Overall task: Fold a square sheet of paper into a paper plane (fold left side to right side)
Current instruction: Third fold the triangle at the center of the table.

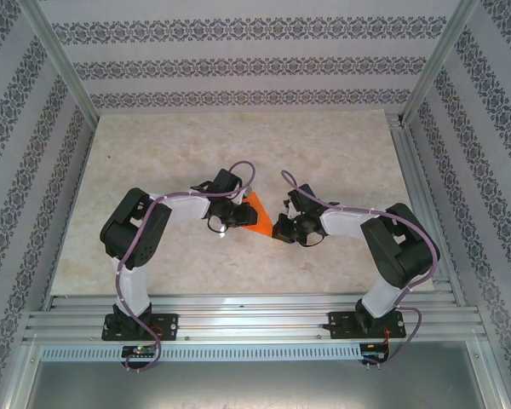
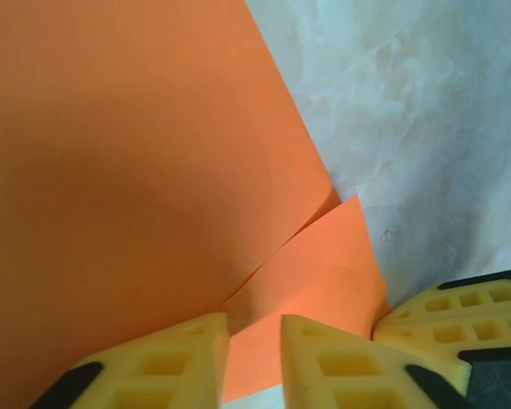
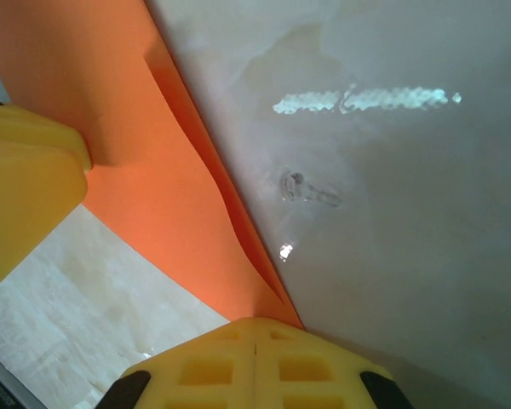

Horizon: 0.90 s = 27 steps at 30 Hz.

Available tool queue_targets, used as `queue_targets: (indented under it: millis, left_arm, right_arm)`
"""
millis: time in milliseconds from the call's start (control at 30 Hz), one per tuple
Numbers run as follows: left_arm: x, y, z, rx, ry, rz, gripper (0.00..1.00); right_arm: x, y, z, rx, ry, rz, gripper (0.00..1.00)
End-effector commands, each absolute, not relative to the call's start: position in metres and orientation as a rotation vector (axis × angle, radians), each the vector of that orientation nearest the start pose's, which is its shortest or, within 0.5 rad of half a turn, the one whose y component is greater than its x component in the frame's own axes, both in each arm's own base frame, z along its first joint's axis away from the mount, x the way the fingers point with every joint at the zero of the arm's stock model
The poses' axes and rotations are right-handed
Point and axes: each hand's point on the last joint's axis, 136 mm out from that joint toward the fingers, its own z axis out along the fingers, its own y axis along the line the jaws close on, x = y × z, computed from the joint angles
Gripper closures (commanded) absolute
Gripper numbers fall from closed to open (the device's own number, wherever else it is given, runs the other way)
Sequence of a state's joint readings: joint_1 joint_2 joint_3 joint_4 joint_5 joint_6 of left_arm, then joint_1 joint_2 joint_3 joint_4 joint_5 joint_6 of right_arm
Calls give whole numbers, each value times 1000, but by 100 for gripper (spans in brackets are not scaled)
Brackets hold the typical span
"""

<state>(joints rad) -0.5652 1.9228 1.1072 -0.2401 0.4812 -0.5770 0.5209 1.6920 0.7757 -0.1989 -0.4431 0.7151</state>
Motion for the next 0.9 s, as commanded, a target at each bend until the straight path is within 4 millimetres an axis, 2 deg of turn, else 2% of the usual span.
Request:
queue_targets:
  millis: [0,100,267,400,567,733,867]
  left_arm:
    - [333,-287,58,165,2745,-906,72]
    - [332,-299,89,215,2666,-1018,75]
    - [312,-324,94,281,2646,-1174,84]
    - [301,-342,81,304,2671,-1207,89]
    - [299,-351,56,263,2722,-1199,93]
    - [296,-352,33,241,2787,-1164,96]
    - [291,-351,24,243,2819,-1152,96]
  right_arm:
    - [248,218,-19,186,2986,805,100]
    - [247,218,-20,183,2993,799,100]
    - [247,218,-19,179,2996,798,100]
    - [247,217,-18,173,2997,791,100]
    - [247,217,-17,169,2998,782,100]
    - [247,216,-17,165,3000,771,100]
    - [246,216,-18,164,3005,766,100]
